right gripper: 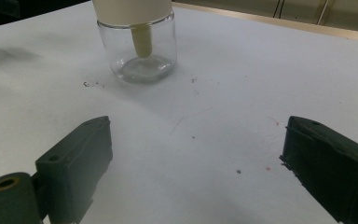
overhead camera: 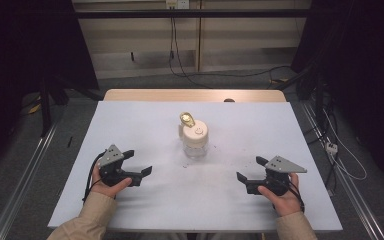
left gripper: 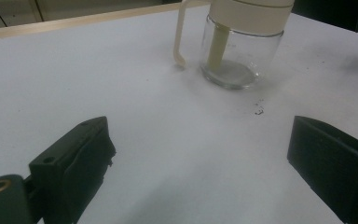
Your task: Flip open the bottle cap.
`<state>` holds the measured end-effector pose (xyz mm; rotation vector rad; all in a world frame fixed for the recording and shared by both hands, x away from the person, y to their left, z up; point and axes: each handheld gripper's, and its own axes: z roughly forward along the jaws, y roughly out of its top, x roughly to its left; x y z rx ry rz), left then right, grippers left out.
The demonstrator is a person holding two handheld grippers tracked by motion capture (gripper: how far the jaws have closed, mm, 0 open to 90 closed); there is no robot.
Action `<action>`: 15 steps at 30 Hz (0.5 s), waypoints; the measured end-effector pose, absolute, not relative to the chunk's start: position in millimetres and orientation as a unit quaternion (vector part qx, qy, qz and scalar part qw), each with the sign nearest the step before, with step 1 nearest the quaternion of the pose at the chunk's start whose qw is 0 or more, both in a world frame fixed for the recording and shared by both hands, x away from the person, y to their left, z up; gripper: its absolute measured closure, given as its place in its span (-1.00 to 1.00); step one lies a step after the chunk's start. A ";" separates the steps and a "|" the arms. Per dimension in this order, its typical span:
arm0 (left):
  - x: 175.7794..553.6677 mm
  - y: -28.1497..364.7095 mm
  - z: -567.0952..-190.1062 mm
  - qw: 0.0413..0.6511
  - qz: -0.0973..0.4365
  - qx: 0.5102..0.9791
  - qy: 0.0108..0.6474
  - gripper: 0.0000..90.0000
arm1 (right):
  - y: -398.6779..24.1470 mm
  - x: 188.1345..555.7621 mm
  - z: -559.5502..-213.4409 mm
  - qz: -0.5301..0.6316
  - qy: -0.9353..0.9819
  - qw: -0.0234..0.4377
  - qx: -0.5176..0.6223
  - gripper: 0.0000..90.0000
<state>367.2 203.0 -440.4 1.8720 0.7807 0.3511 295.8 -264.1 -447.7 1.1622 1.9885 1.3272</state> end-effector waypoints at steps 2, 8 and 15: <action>366.1 206.5 -441.4 0.513 0.149 0.780 0.326 -0.87 | -265.1 294.8 -448.6 0.483 0.728 0.239 0.423 -0.83; 363.8 219.1 -442.1 0.509 0.154 0.779 0.333 -0.87 | -266.4 294.0 -449.3 0.482 0.729 0.240 0.424 -0.82; 364.1 221.1 -442.3 0.510 0.156 0.776 0.338 -0.87 | -267.7 295.0 -451.2 0.478 0.728 0.243 0.427 -0.82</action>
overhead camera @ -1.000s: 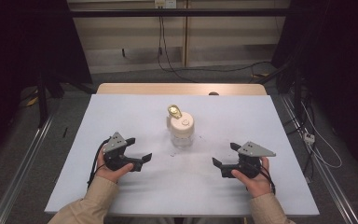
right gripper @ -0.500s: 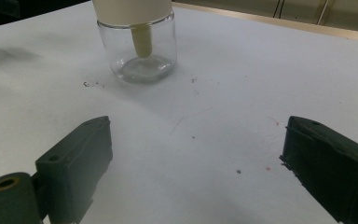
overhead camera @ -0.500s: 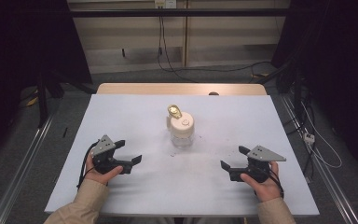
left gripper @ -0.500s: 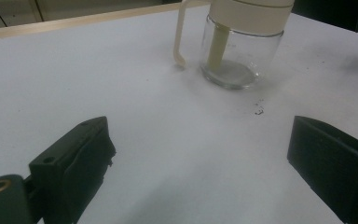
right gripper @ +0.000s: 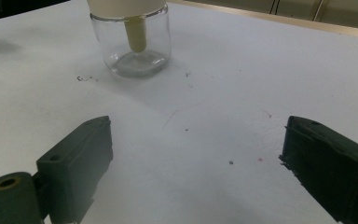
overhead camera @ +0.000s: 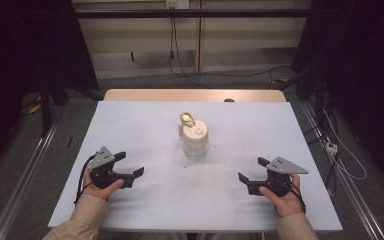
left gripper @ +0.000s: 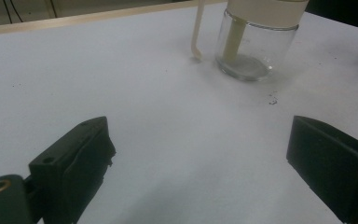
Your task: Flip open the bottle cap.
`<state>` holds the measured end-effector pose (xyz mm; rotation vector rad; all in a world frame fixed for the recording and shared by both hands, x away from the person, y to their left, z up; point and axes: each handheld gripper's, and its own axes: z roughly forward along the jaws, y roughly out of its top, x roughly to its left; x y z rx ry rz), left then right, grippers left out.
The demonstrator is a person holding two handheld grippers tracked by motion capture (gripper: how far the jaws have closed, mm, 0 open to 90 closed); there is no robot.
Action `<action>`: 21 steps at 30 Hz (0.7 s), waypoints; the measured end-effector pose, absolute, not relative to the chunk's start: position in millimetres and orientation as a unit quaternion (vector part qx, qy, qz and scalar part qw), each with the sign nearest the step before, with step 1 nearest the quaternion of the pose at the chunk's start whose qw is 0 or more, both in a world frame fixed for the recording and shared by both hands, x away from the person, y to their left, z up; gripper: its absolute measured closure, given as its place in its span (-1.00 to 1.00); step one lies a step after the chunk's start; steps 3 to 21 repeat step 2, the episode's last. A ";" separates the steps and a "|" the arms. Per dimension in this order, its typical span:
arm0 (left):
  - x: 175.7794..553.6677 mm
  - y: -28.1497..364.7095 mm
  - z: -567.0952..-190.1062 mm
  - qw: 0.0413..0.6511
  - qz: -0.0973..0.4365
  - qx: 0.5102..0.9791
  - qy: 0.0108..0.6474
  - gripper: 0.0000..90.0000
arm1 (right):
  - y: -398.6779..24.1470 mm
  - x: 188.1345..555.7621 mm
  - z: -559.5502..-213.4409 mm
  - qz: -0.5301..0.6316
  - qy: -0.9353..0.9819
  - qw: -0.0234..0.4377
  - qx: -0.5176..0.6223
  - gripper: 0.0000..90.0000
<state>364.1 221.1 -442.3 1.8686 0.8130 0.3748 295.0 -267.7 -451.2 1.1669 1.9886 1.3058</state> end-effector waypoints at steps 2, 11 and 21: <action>364.2 220.7 -442.9 0.510 0.154 0.776 0.338 -0.87 | -266.9 294.9 -451.3 0.476 0.730 0.242 0.425 -0.82; 364.2 220.7 -442.9 0.510 0.154 0.776 0.338 -0.87 | -266.9 294.9 -451.3 0.476 0.730 0.242 0.425 -0.82; 364.2 220.7 -442.9 0.510 0.154 0.776 0.338 -0.87 | -266.9 294.9 -451.3 0.476 0.730 0.242 0.425 -0.82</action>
